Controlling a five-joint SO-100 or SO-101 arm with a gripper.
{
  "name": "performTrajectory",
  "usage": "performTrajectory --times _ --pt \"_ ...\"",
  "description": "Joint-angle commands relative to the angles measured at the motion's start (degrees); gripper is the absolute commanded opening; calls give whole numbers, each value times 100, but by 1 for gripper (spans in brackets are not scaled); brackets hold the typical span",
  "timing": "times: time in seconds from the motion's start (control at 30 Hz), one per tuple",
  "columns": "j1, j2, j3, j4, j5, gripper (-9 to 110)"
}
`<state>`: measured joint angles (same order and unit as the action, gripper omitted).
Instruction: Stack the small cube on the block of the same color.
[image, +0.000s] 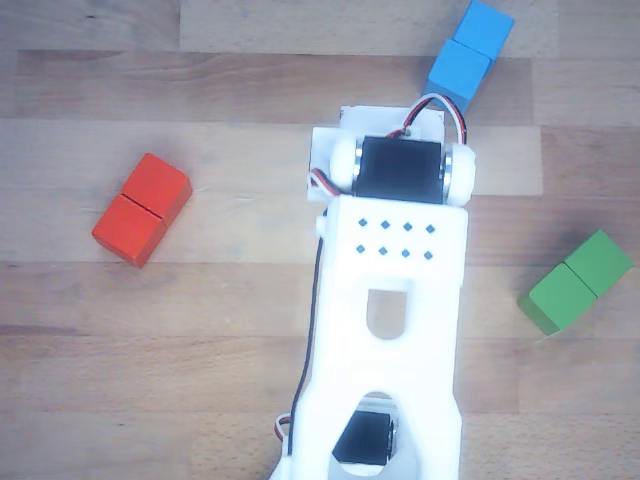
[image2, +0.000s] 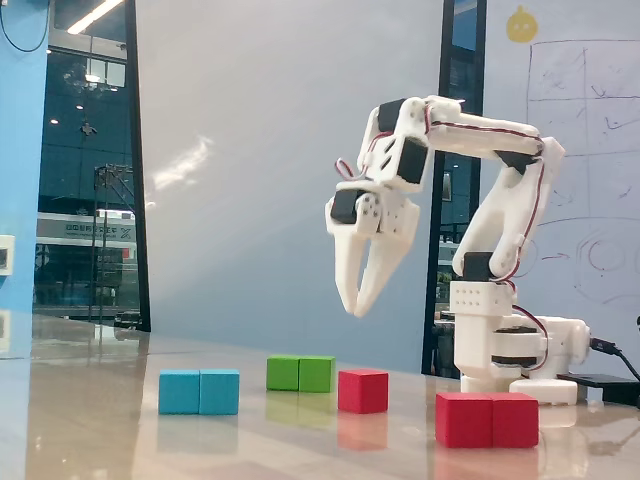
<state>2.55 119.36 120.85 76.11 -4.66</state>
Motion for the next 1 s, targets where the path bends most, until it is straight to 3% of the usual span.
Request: performTrajectory --times 0.0,0.27,0.97 --pt "18 -211 -571 26 -9 0" --pt "53 -264 -580 738 -35 0" --pt "-18 -281 -404 861 -62 0"
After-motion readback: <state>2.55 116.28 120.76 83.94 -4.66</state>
